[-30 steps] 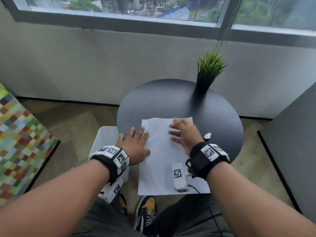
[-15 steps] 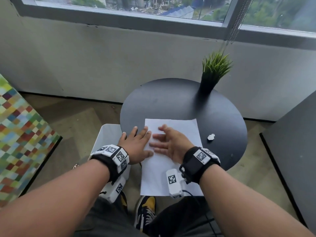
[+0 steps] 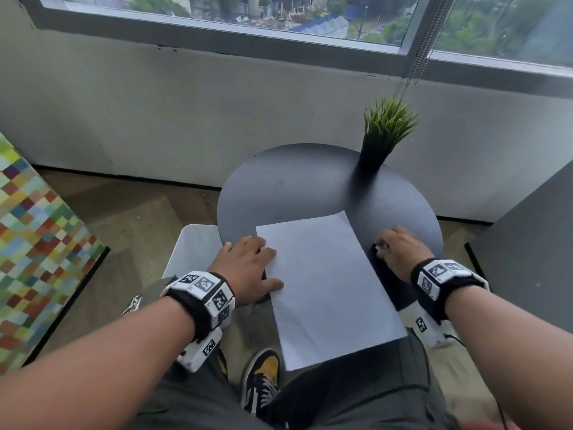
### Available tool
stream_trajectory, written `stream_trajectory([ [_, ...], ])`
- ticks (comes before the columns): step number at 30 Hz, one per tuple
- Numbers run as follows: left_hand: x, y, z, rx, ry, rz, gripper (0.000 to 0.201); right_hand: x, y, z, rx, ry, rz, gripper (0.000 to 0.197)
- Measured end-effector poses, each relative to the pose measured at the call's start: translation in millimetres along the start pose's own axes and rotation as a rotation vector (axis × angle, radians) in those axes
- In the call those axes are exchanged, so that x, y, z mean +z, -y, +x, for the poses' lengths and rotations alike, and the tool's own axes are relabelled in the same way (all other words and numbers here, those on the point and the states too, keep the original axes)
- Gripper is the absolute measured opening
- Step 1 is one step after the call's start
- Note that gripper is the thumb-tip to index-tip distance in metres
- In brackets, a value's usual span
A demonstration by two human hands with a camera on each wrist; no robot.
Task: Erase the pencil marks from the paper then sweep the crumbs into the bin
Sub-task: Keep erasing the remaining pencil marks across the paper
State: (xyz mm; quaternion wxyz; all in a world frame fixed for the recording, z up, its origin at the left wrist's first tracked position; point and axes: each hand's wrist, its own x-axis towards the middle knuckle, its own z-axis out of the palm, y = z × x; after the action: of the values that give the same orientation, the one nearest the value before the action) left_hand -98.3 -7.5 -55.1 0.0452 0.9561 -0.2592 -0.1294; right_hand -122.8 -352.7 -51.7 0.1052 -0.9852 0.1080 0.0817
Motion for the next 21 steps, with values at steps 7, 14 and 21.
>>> stream_trajectory([
  [7,-9,-31,-14,0.152,0.043,0.109,0.069,-38,46,13,0.077,-0.055,0.307,0.019],
  [14,-23,-46,14,0.181,0.052,-0.148,0.058,-5,93,10,-0.071,0.148,0.39,0.013],
  [21,-28,1,67,0.043,0.151,0.042,0.109,-16,91,10,-0.114,0.305,0.325,0.006],
])
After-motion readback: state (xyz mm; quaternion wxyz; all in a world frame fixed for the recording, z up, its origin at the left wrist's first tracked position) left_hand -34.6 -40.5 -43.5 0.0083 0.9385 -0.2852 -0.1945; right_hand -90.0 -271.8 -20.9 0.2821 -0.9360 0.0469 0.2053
